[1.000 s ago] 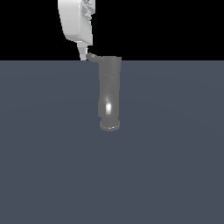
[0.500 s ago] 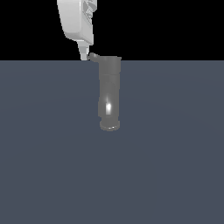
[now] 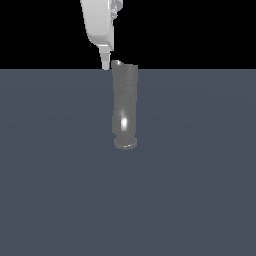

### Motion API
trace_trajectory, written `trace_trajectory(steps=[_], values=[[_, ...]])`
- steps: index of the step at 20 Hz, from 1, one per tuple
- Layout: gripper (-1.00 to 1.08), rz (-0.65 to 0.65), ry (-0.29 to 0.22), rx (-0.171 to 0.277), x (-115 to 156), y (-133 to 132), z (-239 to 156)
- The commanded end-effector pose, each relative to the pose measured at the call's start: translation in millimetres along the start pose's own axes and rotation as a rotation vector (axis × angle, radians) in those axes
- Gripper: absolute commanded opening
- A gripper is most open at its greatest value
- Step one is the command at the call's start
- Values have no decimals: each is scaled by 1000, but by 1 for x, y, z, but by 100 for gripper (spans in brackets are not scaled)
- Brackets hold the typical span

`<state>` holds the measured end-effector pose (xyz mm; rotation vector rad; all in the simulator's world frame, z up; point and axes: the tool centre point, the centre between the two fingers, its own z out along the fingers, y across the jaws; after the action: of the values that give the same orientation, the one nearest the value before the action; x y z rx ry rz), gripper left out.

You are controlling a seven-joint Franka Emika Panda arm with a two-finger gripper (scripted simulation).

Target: Turn on the faucet by rotating a designated handle.

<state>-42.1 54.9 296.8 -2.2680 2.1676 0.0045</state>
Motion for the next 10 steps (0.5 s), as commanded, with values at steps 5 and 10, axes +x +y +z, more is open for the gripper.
trace_trajectory(steps=[5,10], values=[[-100,9,1,-1,22,3,0],[-100,26,3,-1,50,-5,0]])
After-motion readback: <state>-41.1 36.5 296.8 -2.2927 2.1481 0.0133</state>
